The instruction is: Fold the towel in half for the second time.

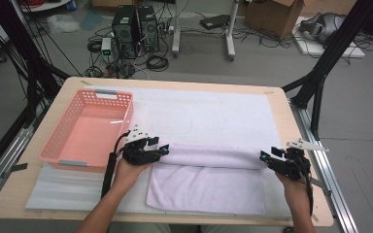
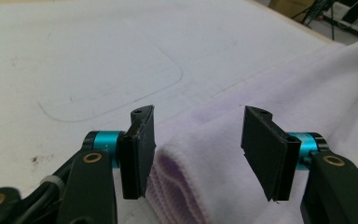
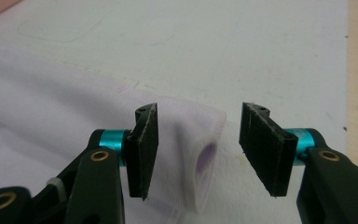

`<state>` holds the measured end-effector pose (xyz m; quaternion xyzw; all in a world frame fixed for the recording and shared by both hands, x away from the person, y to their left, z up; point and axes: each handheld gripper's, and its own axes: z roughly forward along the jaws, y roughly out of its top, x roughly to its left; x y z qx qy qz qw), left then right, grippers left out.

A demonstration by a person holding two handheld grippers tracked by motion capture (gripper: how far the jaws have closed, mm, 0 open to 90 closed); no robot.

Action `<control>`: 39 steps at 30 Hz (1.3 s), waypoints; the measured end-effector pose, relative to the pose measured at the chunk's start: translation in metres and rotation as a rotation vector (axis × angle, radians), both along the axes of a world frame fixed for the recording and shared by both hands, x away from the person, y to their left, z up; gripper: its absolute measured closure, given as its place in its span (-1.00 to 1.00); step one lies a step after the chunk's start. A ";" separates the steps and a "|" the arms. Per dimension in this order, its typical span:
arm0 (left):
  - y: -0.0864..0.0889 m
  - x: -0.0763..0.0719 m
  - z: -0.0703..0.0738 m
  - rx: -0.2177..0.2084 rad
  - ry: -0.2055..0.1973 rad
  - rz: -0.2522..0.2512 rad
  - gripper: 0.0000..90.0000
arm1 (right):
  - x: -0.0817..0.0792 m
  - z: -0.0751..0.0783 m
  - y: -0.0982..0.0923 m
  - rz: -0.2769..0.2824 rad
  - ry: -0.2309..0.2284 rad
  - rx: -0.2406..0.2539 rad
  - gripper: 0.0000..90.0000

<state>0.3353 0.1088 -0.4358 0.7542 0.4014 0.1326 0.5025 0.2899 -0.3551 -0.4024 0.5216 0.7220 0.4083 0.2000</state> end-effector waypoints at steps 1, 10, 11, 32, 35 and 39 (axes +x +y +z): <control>0.000 0.002 -0.003 0.002 0.026 -0.004 0.05 | 0.006 -0.002 0.001 0.015 0.016 0.008 0.09; 0.005 -0.019 0.003 -0.045 -0.026 -0.059 0.88 | -0.009 -0.009 0.007 0.084 0.010 -0.004 0.86; 0.007 -0.025 0.003 -0.049 -0.034 -0.061 0.88 | -0.014 -0.008 0.006 0.091 -0.004 0.003 0.86; 0.028 -0.094 -0.005 -0.072 -0.117 -0.121 0.85 | -0.100 -0.014 0.008 0.134 -0.062 0.000 0.86; 0.030 -0.102 -0.006 -0.080 -0.107 -0.119 0.83 | -0.105 -0.016 0.009 0.144 -0.052 -0.003 0.86; 0.037 -0.109 -0.005 -0.098 -0.094 -0.114 0.73 | -0.113 -0.016 0.009 0.151 -0.045 -0.010 0.86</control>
